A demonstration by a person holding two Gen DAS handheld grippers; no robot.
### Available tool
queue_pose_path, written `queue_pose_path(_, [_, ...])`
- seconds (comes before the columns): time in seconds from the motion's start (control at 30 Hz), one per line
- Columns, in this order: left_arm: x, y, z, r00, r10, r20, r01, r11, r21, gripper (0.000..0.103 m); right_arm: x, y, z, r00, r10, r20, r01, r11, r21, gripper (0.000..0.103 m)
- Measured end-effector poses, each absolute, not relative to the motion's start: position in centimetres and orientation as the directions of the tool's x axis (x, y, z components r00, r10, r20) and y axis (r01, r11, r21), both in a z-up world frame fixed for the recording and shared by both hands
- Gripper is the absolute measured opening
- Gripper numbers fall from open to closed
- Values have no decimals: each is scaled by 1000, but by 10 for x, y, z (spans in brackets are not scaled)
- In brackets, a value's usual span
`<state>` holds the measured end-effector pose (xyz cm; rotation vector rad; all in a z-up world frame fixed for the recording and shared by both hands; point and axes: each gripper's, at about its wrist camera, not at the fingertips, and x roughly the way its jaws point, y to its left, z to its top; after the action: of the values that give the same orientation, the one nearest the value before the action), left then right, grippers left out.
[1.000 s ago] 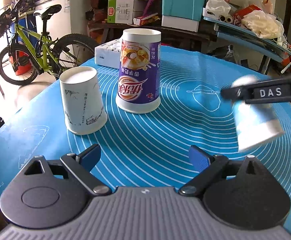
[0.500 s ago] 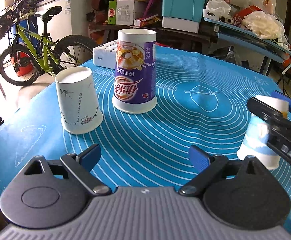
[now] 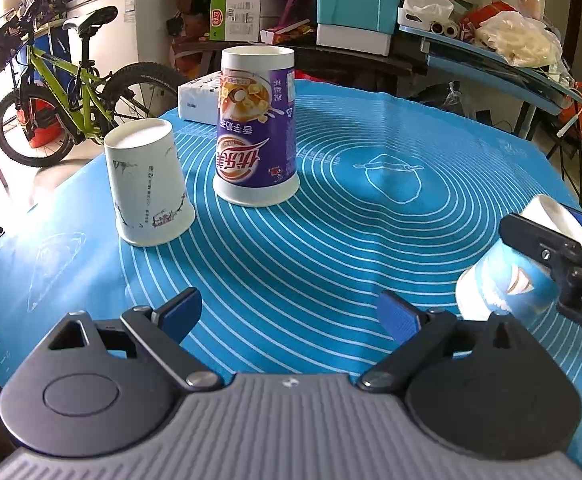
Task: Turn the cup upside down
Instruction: 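Rotate the striped cup with the right gripper and lower it rim-down onto the mat, then open the right gripper and withdraw it from the standing cup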
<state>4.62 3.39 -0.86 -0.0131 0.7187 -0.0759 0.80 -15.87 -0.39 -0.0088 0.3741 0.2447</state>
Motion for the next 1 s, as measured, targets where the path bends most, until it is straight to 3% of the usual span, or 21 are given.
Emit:
queue_pose_path(0.07, [44, 32, -8, 752, -72, -656, 66, 997, -33, 94, 6, -160, -3, 898, 241, -368, -243, 969, 43, 70])
queue_pose_path(0.13, [42, 31, -7, 753, -67, -654, 61, 998, -32, 94, 6, -161, -1, 888, 256, -382, -257, 965, 50, 86])
queue_pose_path(0.23, [36, 33, -5, 754, -67, -653, 47, 998, -48, 94, 0, -164, 3, 884, 271, -382, -269, 961, 59, 97])
queue_pose_path(0.8, [-29, 22, 15, 810, -42, -585, 57, 998, 6, 94, -78, -180, 22, 846, 248, -471, -249, 967, 63, 100])
queue_pose_path(1.0, [-43, 23, 19, 824, -55, -563, 55, 998, -16, 94, -105, -181, 32, 877, 241, -415, -238, 969, 61, 100])
